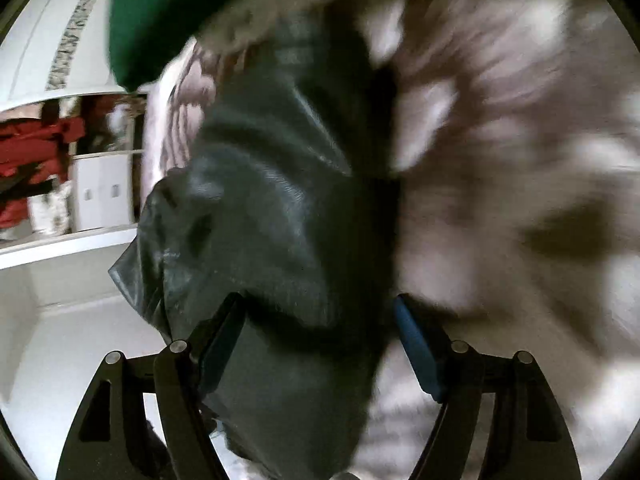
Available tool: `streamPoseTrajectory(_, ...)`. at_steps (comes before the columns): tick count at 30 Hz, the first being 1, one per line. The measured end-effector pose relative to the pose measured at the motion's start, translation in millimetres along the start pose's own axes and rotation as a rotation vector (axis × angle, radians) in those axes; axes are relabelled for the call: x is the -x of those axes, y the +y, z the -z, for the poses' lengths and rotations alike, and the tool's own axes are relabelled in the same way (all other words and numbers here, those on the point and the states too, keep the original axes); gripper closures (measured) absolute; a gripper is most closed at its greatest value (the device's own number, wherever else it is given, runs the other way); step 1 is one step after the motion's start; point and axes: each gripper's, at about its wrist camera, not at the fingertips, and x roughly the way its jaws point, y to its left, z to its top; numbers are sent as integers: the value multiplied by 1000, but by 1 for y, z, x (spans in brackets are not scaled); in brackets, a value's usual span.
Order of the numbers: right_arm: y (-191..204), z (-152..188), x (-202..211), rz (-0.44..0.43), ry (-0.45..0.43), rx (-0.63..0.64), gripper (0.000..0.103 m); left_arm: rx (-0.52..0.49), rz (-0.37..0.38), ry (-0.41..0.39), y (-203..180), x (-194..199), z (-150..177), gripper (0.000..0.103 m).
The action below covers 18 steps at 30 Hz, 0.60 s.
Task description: Fold large clothes
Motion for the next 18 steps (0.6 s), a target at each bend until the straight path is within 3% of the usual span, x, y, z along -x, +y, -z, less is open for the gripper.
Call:
streamPoseTrajectory(2,-3,-5,-20,-40,-25,-9,18,-7,-12,-15,1,3,-2,12)
streamPoseTrajectory(4,5,-6,-25,-65,-86,-7,44,-14,-28,-30,4,9,-2,12)
streamPoseTrajectory(5,6,-5,-25,-61,-103,-19,67,-16,-40,-28,4,11,-1,12)
streamPoseTrajectory(6,4,3,-19,-71,-130,-48,79,-16,-44,-25,3,14,-1,12)
streamPoseTrajectory(7,2,12,-9,-98,-163,-87,85,-17,-41,-22,2,19,1,12)
streamPoseTrajectory(9,4,46,22,-167,-269,-139,87,-27,-33,-20,-1,30,7,12)
streamPoseTrajectory(11,3,86,57,-178,-361,-169,87,-49,-29,-17,-7,40,14,12)
streamPoseTrajectory(14,-33,173,119,-176,-486,-330,87,-94,-36,-3,-18,46,28,12)
streamPoseTrajectory(17,-83,246,155,-42,-549,-477,85,-124,-54,26,-25,39,43,12)
streamPoseTrajectory(18,-108,263,159,18,-525,-537,77,-124,-56,44,-25,33,47,12)
